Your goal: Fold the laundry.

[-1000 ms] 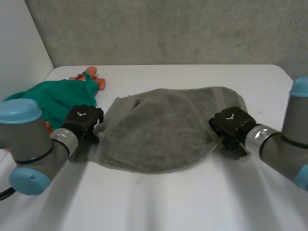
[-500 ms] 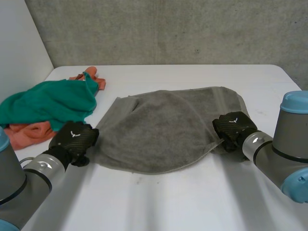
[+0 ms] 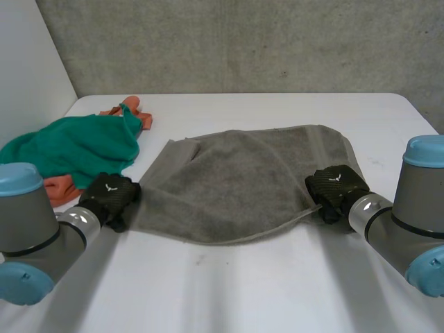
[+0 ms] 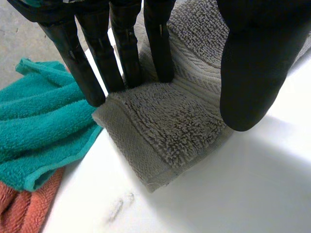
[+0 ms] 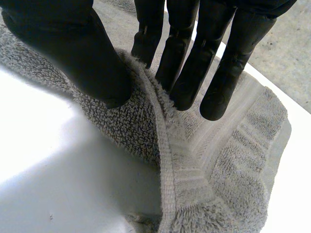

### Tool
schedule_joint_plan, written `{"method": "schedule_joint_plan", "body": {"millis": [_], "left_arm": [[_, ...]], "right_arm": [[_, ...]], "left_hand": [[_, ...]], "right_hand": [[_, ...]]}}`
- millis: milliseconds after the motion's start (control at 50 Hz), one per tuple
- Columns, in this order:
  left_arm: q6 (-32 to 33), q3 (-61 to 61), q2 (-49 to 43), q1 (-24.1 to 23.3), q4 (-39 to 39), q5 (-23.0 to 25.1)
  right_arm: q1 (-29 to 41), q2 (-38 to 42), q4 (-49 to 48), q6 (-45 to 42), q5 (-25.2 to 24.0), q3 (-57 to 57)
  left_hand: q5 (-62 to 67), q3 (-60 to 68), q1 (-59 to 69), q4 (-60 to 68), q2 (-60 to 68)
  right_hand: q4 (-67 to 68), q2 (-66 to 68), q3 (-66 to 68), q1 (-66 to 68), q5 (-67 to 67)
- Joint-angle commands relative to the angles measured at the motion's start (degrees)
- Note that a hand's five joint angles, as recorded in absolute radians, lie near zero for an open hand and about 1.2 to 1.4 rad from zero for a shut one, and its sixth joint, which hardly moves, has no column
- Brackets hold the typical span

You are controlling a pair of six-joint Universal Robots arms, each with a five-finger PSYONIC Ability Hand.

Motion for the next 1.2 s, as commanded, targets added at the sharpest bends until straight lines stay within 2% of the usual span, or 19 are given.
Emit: {"method": "schedule_joint_plan", "body": {"millis": [20,120,180,200,240,380,480,760,780,840,1200], "left_arm": [[3.1,2.9,-4.0,-0.5,0.0,-0.3],[6.3,3.8,-5.2,-0.6,0.0,-0.2],[6.5,4.5,-5.5,-0.6,0.0,-0.3],[6.2,4.6,-5.5,-0.6,0.1,-0.2],[6.1,4.5,-5.4,-0.9,0.5,-0.3],[4.4,3.2,0.5,-2.6,1.7,-0.5],[0.6,2.0,3.4,-3.1,1.3,-0.1],[0.3,1.7,2.2,-2.2,1.1,0.2],[0.5,1.8,1.5,-2.2,1.1,0.2],[0.7,1.9,0.4,-2.6,0.9,0.2],[0.5,0.2,1.1,-3.1,-1.9,0.5]], "right_arm": [[0.0,0.1,0.0,0.0,0.0,0.1],[0.0,0.0,0.0,0.0,0.0,0.0],[0.0,0.0,0.0,0.0,0.0,0.0],[0.0,0.1,0.0,0.0,0.0,0.1],[0.0,0.0,0.0,0.0,0.0,0.1],[0.0,0.0,0.1,0.0,0.0,0.0],[0.0,0.0,0.1,0.0,-0.2,-0.1],[0.1,0.0,0.4,0.0,-0.3,-0.1],[0.1,0.0,0.4,0.0,-0.3,-0.1],[0.0,0.0,0.4,0.0,-0.3,0.0],[0.3,0.0,0.4,0.0,-0.3,0.1]], "left_hand": [[7.1,6.6,6.1,6.7,6.3],[11.5,10.9,10.4,11.1,10.7],[32.1,31.6,31.1,31.7,31.3],[44.2,43.6,43.1,43.8,43.4],[47.5,46.9,46.4,47.1,46.7],[47.5,46.9,46.4,47.1,46.7],[47.5,46.9,46.4,47.1,46.7],[47.0,46.4,45.9,46.6,46.2],[32.5,31.9,31.4,32.1,31.7],[14.3,13.7,13.2,13.9,13.5],[8.5,7.9,7.4,8.1,7.7]], "right_hand": [[12.1,13.3,12.4,24.1,13.5],[12.1,13.3,12.4,24.1,13.5],[12.1,13.3,12.4,24.1,13.5],[12.1,13.3,12.4,24.1,13.5],[12.1,13.3,12.4,24.1,13.5],[12.1,13.3,12.4,24.1,13.5],[12.1,13.3,12.4,24.1,13.5],[12.1,13.3,12.4,24.1,13.5],[12.1,13.3,12.4,24.1,13.5],[12.1,13.3,12.4,24.1,13.5],[12.1,13.3,12.4,24.1,13.5]]}}
